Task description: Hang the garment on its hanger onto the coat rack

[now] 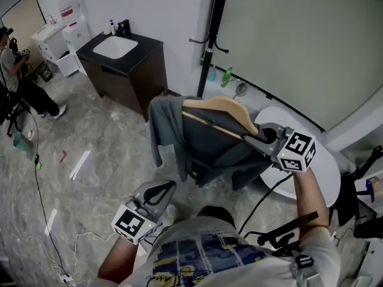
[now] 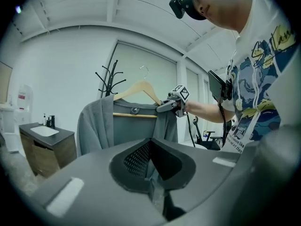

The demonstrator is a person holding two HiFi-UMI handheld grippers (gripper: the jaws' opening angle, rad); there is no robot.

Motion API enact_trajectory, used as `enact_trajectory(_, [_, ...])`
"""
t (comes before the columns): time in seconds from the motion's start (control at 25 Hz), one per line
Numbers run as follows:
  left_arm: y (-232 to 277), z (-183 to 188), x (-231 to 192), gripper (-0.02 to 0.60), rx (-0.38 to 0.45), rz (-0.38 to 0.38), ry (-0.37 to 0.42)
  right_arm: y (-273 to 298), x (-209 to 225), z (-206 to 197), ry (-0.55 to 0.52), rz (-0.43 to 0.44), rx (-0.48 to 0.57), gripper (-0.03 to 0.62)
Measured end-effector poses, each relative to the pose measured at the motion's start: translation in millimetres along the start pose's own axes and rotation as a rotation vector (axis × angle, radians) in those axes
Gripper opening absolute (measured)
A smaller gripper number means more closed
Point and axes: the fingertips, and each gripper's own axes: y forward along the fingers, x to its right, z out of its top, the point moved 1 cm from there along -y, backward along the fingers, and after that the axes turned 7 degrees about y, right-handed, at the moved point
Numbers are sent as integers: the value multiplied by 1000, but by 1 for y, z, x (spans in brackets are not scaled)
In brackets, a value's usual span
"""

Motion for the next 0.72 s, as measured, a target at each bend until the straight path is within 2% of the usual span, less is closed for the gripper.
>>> enact_trajectory(0.16, [9,6,-52,3,4,7,-25,19,52,45,19,-24,13,14])
enact_trajectory(0.4, [22,4,-76,3,34,17,-40,36,105,78,-1,-32,20,14])
enact_trajectory(0.56, [51,12,-102,3,36,18,-21,56,162,105,-14,-18,22,14])
enact_trajectory(0.72, [83,16,-134,3,28,57,-14,72,224,122,-18,-10,30,14])
